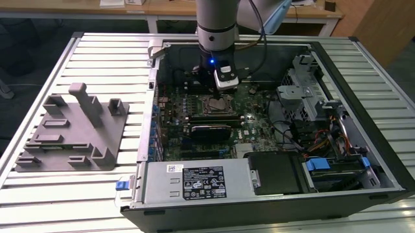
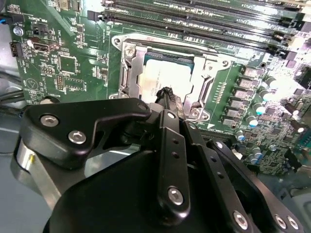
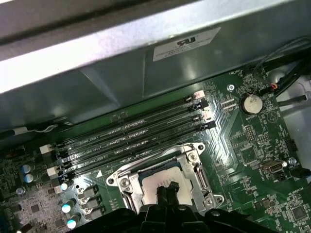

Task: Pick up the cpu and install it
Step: 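Install the first cpu locking lever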

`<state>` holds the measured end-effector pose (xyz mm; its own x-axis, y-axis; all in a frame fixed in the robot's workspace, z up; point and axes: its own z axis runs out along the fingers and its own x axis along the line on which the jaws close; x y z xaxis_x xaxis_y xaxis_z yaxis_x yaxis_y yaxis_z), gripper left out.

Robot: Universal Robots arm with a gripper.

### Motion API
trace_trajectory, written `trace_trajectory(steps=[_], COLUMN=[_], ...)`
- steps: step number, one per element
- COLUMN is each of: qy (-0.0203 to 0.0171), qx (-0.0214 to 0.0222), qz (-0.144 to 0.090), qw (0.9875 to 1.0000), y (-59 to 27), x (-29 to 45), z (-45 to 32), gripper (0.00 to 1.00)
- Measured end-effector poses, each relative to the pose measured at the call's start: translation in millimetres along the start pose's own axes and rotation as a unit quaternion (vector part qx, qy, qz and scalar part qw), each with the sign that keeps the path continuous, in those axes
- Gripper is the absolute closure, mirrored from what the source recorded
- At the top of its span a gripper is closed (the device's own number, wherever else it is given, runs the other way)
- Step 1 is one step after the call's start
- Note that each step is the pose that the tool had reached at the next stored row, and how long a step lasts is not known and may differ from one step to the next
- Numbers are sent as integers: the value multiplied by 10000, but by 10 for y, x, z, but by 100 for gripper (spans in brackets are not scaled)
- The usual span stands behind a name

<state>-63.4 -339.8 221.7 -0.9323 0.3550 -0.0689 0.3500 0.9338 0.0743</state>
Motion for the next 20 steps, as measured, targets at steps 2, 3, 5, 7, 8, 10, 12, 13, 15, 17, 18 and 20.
trace_trajectory(steps=[2,3,5,7,8,10,12,13,15,17,18,20], qy=[0,0,-2,-4,-4,-4,-3,-2,0,1,1,1], qx=[-1,0,5,10,12,14,13,12,10,8,8,9], qz=[-1,-2,-6,-13,-18,-28,-45,-57,-82,-93,-94,-95], qw=[10000,10000,10000,10000,10000,10000,10000,10000,10000,10000,10000,10000], y=[2,6,18,29,31,25,9,1,-15,-22,-22,-24], x=[-4,-15,-48,-76,-87,-102,-109,-112,-118,-121,-121,-118], z=[1,2,5,8,9,9,9,9,10,11,12,12], gripper=[89,89,89,89,89,89,89,89,89,89,89,89])
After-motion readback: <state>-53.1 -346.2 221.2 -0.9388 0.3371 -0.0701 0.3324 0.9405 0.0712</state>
